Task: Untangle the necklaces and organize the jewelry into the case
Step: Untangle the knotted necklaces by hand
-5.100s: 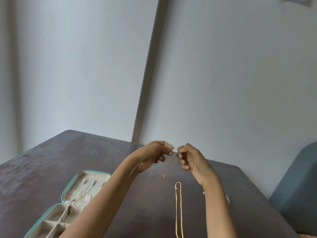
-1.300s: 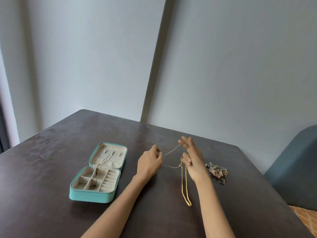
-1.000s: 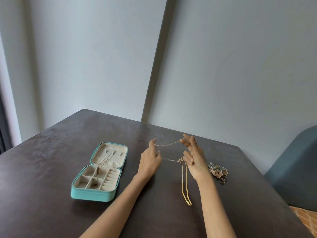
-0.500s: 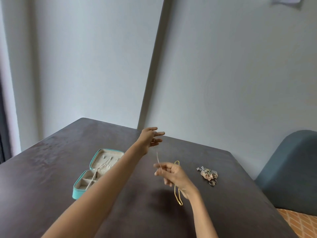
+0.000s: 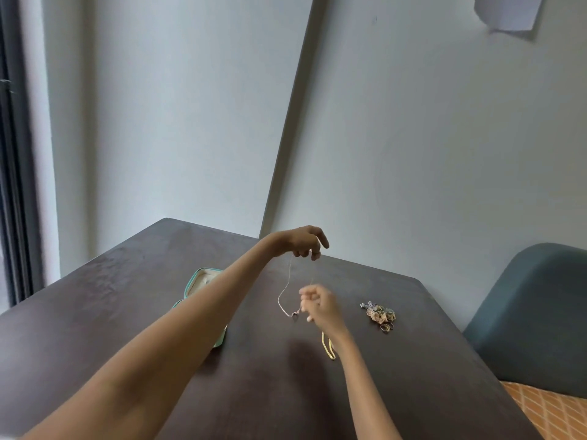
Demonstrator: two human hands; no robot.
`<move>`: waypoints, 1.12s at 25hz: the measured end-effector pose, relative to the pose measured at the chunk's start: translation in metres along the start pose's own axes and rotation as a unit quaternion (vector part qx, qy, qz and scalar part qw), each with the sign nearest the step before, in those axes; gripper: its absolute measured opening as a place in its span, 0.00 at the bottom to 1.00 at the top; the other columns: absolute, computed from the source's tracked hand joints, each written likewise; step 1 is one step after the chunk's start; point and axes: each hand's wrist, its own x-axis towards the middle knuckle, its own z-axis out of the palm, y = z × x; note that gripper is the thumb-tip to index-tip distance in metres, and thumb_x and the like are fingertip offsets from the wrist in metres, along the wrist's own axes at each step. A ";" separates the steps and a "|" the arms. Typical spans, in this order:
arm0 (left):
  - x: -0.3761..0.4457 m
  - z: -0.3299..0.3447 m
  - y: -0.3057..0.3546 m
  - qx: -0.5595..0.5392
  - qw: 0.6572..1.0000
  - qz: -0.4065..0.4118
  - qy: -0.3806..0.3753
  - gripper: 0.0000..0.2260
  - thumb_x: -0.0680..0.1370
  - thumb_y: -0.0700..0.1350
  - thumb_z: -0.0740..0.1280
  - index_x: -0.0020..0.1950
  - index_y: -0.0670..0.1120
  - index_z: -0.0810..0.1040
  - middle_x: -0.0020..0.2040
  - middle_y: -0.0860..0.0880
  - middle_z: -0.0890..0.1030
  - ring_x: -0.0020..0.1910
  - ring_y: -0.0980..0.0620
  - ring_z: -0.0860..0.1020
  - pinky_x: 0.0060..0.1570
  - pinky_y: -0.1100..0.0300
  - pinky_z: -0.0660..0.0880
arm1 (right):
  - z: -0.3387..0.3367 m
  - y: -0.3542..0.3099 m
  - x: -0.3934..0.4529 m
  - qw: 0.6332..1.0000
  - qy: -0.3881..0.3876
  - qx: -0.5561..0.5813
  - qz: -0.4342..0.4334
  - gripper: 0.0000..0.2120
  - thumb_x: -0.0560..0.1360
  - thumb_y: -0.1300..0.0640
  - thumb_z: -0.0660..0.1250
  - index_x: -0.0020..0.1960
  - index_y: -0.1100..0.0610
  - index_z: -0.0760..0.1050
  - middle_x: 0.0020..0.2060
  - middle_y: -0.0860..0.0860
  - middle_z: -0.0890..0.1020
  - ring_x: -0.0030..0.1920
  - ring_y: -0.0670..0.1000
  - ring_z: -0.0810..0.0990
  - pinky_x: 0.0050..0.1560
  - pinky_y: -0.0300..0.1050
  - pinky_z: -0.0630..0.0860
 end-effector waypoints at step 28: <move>-0.059 -0.003 -0.002 -0.011 0.995 0.094 0.036 0.17 0.75 0.52 0.70 0.46 0.36 0.77 0.28 0.50 0.69 0.25 0.55 0.61 0.24 0.65 0.58 | -0.054 -0.084 -0.044 0.972 -0.082 0.218 -0.024 0.07 0.78 0.57 0.62 0.44 0.60 0.73 0.32 0.55 0.79 0.25 0.49 0.77 0.25 0.39 0.74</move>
